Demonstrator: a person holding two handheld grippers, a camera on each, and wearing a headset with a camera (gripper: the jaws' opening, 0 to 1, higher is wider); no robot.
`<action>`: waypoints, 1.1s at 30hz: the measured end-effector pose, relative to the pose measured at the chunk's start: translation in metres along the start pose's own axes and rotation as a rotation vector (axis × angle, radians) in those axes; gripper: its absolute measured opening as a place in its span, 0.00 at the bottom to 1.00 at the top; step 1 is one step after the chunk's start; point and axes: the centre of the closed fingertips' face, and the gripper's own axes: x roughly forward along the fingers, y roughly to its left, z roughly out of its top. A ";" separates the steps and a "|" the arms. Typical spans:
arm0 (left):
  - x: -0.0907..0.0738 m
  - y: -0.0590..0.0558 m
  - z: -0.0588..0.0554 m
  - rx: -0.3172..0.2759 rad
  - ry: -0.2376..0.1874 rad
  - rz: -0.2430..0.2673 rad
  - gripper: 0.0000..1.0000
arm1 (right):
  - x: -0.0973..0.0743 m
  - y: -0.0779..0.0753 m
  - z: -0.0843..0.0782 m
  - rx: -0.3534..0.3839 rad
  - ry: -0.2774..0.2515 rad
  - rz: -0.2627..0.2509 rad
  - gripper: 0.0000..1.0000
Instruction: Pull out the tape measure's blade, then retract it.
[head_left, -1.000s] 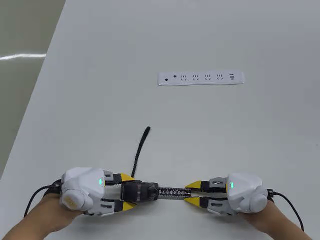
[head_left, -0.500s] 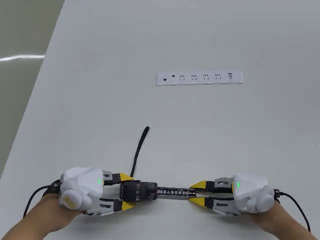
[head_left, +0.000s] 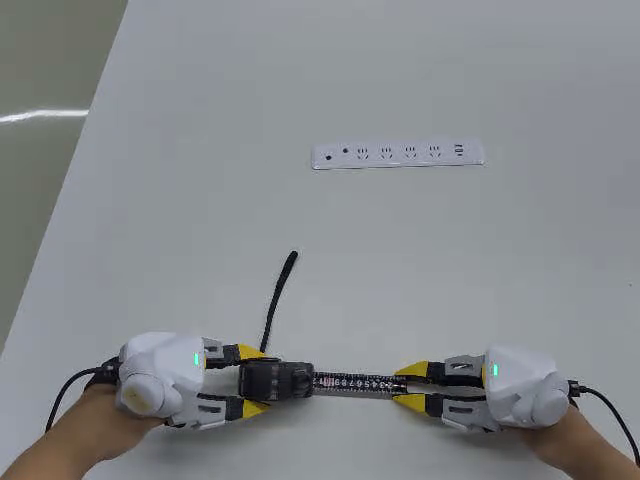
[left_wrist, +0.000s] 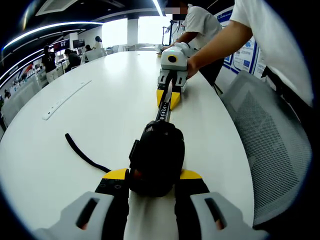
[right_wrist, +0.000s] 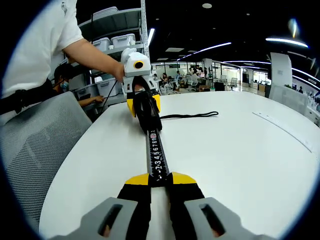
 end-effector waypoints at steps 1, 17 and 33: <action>0.000 0.000 0.000 0.000 0.001 0.000 0.31 | 0.000 0.000 0.001 0.001 0.000 0.000 0.12; 0.001 0.001 -0.001 0.000 0.005 0.000 0.31 | -0.019 -0.004 -0.008 0.017 0.003 -0.011 0.11; 0.000 0.000 -0.001 -0.003 0.011 -0.003 0.31 | -0.038 -0.008 -0.016 0.033 0.008 -0.019 0.11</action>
